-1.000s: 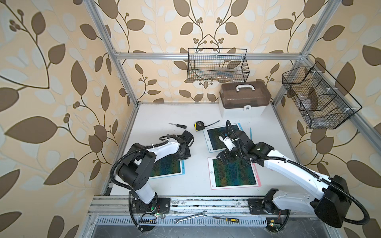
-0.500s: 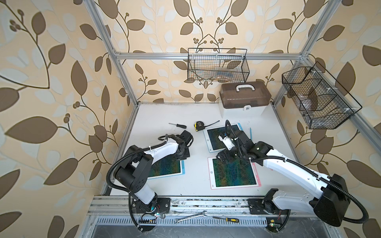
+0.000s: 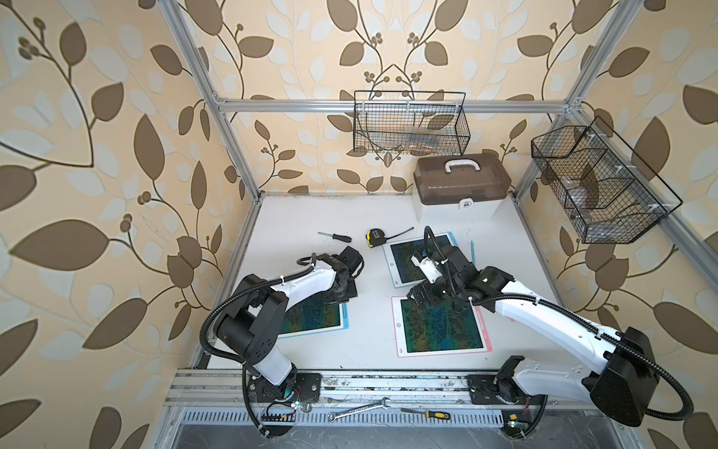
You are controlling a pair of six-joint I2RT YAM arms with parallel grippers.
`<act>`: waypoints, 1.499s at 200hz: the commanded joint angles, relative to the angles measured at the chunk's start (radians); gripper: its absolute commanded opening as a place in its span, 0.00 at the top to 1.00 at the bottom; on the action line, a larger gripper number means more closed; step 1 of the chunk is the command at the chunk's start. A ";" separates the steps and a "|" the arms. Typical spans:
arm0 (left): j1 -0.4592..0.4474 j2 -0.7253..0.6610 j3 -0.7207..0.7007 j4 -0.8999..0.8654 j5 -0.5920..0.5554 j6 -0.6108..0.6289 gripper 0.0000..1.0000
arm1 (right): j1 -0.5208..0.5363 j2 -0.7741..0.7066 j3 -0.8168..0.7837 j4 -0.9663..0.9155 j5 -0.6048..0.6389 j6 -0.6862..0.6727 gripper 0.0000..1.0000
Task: Place the stylus back onto the writing tablet
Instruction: Place the stylus on the writing tablet.
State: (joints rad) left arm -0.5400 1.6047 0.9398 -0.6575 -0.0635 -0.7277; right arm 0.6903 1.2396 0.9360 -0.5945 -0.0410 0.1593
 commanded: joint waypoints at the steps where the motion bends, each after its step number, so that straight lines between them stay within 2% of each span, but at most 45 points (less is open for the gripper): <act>1: 0.000 0.012 0.007 -0.018 -0.031 0.005 0.96 | 0.006 0.005 0.023 -0.014 -0.003 -0.008 0.02; 113: 0.000 0.072 0.025 -0.008 -0.021 0.020 0.97 | 0.006 0.002 0.018 -0.017 0.005 -0.008 0.02; 125: -0.001 0.074 0.022 -0.011 -0.024 0.020 1.00 | 0.006 0.003 0.018 -0.017 0.006 -0.008 0.02; 240: 0.000 0.077 -0.013 -0.010 -0.030 0.011 1.00 | 0.005 -0.003 0.021 -0.018 0.004 -0.009 0.02; 300: -0.001 0.090 0.007 -0.056 -0.061 0.083 1.00 | 0.005 -0.003 0.021 -0.016 0.004 -0.010 0.02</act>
State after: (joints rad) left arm -0.5404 1.6543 0.9535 -0.6495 -0.0731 -0.6971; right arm 0.6903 1.2396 0.9360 -0.5949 -0.0410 0.1593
